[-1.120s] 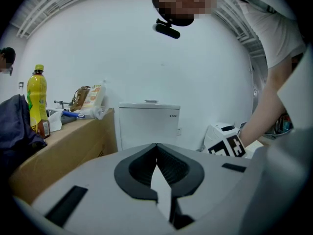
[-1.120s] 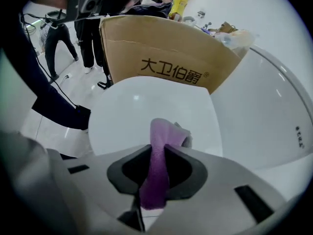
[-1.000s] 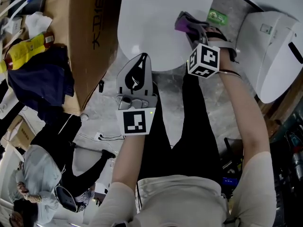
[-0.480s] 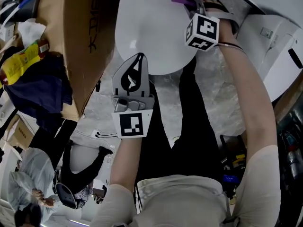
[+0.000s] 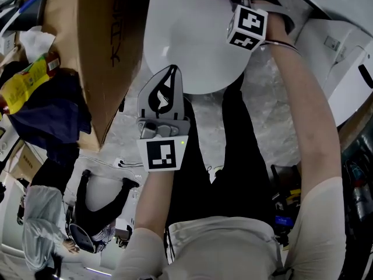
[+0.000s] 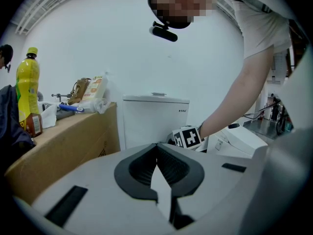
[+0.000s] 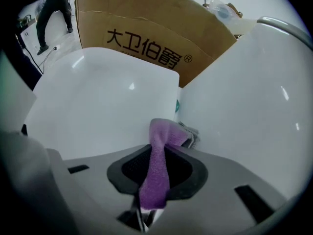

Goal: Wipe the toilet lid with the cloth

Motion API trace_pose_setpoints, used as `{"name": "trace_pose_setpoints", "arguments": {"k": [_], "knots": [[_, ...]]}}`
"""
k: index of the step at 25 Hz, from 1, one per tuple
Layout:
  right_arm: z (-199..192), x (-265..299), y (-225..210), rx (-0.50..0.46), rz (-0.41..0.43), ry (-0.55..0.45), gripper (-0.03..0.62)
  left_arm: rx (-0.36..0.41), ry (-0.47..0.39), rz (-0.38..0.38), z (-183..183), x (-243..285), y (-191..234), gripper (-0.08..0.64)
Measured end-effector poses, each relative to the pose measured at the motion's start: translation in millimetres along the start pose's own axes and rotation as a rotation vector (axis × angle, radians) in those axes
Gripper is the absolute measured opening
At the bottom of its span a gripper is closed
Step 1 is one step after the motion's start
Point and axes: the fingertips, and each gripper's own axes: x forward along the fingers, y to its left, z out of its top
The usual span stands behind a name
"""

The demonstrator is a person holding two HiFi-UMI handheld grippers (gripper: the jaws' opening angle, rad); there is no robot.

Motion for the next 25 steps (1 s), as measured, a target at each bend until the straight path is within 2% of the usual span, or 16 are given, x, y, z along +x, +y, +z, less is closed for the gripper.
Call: {"name": "trace_pose_setpoints", "arguments": {"k": [4,18,25], "knots": [[1.3,2.9,7.1,-0.001,-0.031,0.007,0.087,-0.005,-0.008,0.009,0.7,1.2,5.3,0.015],[16.4,-10.5,55.9,0.013,0.036,-0.001,0.087,-0.012,-0.017,0.013,0.0,-15.0,-0.1,0.015],[25.0,-22.8,94.6,0.011,0.089,-0.002,0.087,-0.009,-0.033,0.028,-1.8,-32.0,-2.2,0.015]]}}
